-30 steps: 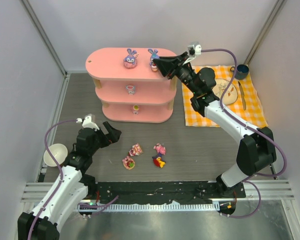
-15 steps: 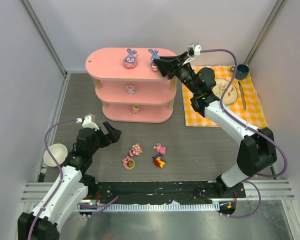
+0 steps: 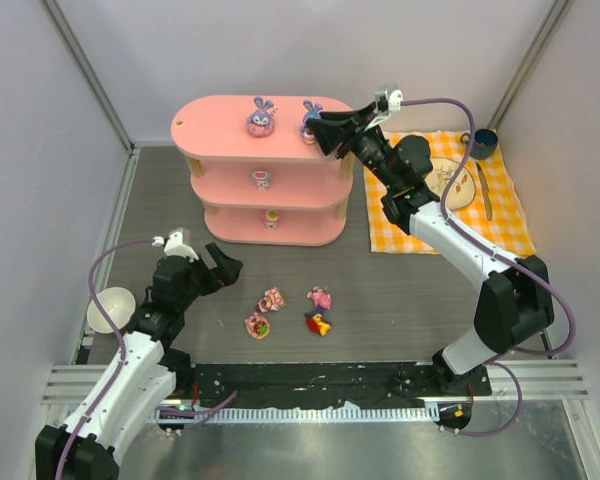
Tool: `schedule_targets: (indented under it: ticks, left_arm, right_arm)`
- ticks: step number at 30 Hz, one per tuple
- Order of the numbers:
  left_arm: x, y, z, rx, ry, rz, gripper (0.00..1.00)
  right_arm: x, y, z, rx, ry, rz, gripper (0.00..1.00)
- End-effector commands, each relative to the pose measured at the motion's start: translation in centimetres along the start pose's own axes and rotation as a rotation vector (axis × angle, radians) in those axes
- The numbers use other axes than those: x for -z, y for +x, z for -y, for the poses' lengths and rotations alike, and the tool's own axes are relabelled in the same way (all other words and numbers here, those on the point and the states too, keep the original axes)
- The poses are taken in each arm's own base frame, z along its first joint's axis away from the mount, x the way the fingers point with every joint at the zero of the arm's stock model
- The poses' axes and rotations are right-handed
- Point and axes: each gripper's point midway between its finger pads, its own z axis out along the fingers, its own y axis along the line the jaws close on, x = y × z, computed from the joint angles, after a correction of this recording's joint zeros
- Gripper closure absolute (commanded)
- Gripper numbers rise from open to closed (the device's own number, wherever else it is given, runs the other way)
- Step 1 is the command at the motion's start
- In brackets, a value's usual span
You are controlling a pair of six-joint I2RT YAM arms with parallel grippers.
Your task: Place and organize the plastic toys onto the shelf
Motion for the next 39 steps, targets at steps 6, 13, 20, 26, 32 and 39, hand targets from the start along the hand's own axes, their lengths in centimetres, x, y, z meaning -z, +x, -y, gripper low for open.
schedule_targets:
  ticks: [6,13,20,26,32,39]
  left_arm:
    - [0.1,-1.0,0.9,-0.007,0.040,0.040,0.00]
    - [0.2,-1.0,0.9,-0.005,0.040,0.045,0.00]
    - [0.4,-1.1,0.9,-0.004,0.037,0.049,0.00]
    - [0.6,-1.4,1.1,-0.001,0.039,0.056,0.00]
    - [1.0,-1.5,1.1,0.009,0.033,0.055,0.00]
    - [1.7,-1.7,-0.1,0.029,-0.036,0.076,0.00]
  right_arm:
    - [0.6,-2.2,-0.9,0.040,-0.001,0.032,0.39]
    - [0.9,-2.8,-0.7,0.055,0.026,0.037,0.21]
    - [1.8,-4.3,-1.0,0.100,0.039,0.061,0.19]
    - [3.3,-7.1,-1.6,0.152,0.076,0.090,0.17]
    - [7.5,-8.2,-2.0,0.167,0.150,0.086,0.17]
    - [16.5,-2.5,-1.6,-0.055,0.297,0.021,0.20]
